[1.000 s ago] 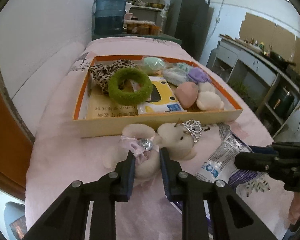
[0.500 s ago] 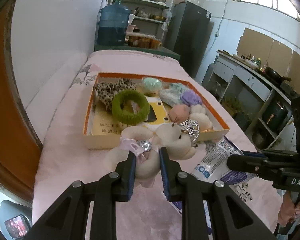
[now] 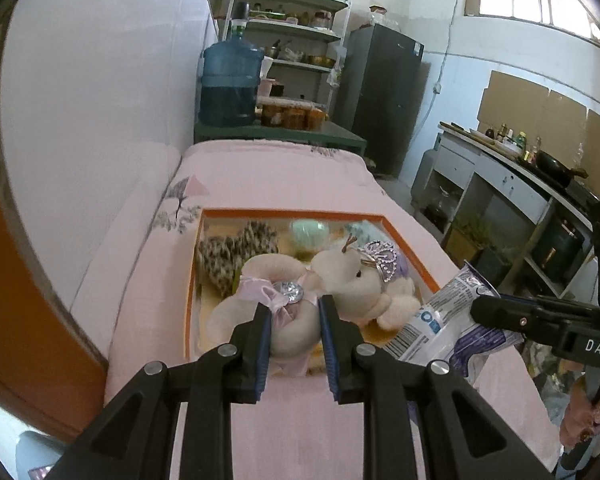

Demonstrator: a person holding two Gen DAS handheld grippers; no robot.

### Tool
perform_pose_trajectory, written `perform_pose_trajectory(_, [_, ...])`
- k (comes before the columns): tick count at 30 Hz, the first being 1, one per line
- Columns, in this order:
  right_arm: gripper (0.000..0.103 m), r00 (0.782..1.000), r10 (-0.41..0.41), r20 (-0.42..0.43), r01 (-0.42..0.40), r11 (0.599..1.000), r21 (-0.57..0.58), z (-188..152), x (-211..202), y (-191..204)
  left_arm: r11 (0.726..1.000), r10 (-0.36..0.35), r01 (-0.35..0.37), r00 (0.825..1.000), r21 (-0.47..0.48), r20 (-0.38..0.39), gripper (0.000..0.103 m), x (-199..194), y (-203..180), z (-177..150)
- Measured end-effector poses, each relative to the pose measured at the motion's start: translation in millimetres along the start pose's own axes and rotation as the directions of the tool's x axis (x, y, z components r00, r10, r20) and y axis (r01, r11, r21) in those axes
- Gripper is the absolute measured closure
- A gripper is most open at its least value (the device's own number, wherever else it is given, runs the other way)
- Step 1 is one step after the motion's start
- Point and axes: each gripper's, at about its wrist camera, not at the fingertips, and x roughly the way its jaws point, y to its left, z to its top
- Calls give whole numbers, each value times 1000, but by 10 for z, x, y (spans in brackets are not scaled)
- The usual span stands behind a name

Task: Organize soft objects
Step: 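Carry the wipes packet and bunny over the box lid and lower them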

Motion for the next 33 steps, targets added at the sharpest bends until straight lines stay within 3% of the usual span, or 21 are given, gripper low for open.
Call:
perform_pose_trajectory(19, [88, 998, -37, 41, 35, 998, 50, 632, 447, -450, 998, 51, -52, 998, -37, -38, 79, 662, 114, 555])
perform_pose_trajectory(33, [88, 1000, -16, 7, 16, 996, 88, 775, 949, -656, 995, 91, -93, 992, -22, -84, 79, 1175, 169, 666])
